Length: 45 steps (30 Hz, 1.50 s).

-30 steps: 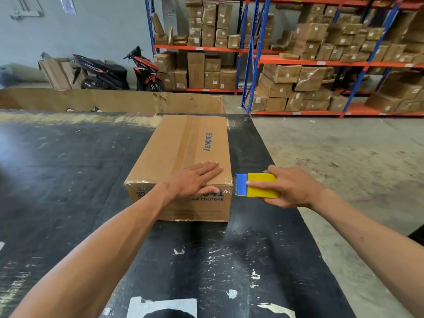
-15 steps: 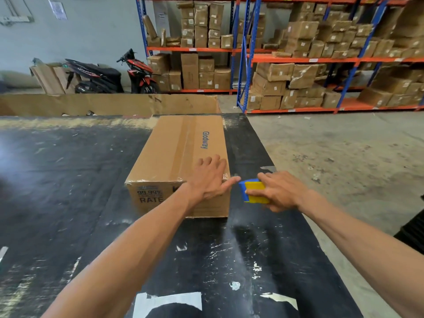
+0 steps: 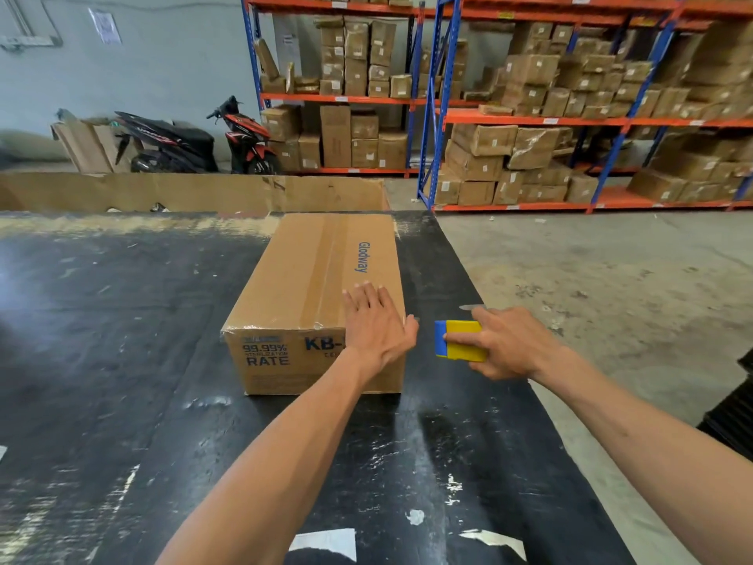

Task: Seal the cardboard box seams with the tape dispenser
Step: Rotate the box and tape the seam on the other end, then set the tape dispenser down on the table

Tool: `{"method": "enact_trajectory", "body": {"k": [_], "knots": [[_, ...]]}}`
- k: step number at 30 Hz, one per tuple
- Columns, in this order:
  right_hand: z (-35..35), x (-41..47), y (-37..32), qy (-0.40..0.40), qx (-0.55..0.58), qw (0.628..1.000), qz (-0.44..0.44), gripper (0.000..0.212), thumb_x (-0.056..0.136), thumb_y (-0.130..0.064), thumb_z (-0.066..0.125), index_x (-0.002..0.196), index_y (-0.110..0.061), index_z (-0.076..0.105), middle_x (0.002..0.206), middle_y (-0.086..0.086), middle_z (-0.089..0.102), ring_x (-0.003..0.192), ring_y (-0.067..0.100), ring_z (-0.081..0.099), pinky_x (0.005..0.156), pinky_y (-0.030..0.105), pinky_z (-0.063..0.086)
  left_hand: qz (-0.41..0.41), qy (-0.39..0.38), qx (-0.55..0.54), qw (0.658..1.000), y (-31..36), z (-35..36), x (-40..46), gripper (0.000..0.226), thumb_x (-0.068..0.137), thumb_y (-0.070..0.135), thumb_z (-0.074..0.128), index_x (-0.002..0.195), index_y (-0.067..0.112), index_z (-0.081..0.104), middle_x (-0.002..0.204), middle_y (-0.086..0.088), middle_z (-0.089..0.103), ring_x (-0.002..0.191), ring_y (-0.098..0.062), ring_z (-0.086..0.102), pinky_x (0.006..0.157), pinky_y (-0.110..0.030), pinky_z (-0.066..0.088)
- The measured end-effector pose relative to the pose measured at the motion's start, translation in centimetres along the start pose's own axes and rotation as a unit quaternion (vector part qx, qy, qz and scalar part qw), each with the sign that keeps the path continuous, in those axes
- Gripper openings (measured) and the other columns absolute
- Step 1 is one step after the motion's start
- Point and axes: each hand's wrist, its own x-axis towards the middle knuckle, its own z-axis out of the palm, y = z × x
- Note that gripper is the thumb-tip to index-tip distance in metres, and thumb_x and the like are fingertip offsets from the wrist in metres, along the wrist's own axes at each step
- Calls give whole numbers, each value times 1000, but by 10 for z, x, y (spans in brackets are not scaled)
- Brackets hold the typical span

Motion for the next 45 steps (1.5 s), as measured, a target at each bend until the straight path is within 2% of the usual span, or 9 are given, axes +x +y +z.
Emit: {"method": "enact_trajectory", "body": {"k": [4,9,13,18,25,31,35,39,45], "knots": [[-8,2,1,22,21,999,11,56,80,-56,53,135,-51,56,116,9,64,95,31,70,67,35,52,58,-39,34,997,-13,-10,-1,80,92,50,23,149,-6,25,155,-36,22,145,-48,19,120,-55,14],[-13,1,0,54,106,990,72,51,75,-50,71,126,-53,66,91,4,62,76,30,68,59,30,48,162,-114,5,980,-89,-34,-6,79,91,51,32,154,5,22,162,-22,18,149,-35,17,122,-42,14],[-23,3,1,35,241,960,135,50,82,-61,64,131,-62,54,99,-4,61,94,17,59,76,31,42,115,-160,-32,980,-138,-62,-4,89,76,54,47,153,12,29,159,-12,32,143,-27,32,118,-41,25],[-24,12,-11,3,449,882,141,50,68,-55,78,117,-61,66,96,-7,74,84,10,62,75,31,52,-7,-112,32,993,-109,-41,2,101,81,87,19,156,20,14,161,-21,18,147,-42,19,114,-64,15],[-21,20,-27,-11,507,852,129,47,68,-50,84,112,-60,69,87,-19,66,87,8,62,75,26,50,75,-82,128,986,-116,-25,-3,76,99,61,25,156,13,11,161,-23,16,146,-48,19,120,-53,20],[-24,22,-31,-48,576,809,108,48,66,-48,87,110,-58,72,110,-22,73,103,1,65,91,25,54,170,-174,3,970,-183,-46,-17,96,81,84,27,158,30,10,167,-3,8,153,-30,7,123,-39,5],[-24,23,-36,-78,608,785,91,50,64,-49,87,111,-55,73,111,-23,74,107,1,67,99,28,53,135,-147,90,976,-160,-54,-7,106,78,73,51,159,20,7,166,-10,11,151,-32,15,122,-51,11],[-21,22,-47,-107,622,771,85,48,72,-39,88,116,-49,73,114,-24,73,110,-1,65,96,21,50,142,-135,98,976,-105,-30,0,95,87,77,37,155,35,-14,165,-8,-15,151,-41,-5,117,-65,1],[4,28,-66,-160,616,763,118,58,75,-51,81,126,-31,61,120,-7,65,107,9,62,93,31,48,203,-150,85,964,-102,-24,11,73,101,51,40,158,34,-4,167,-5,0,149,-46,7,120,-57,8]]}}
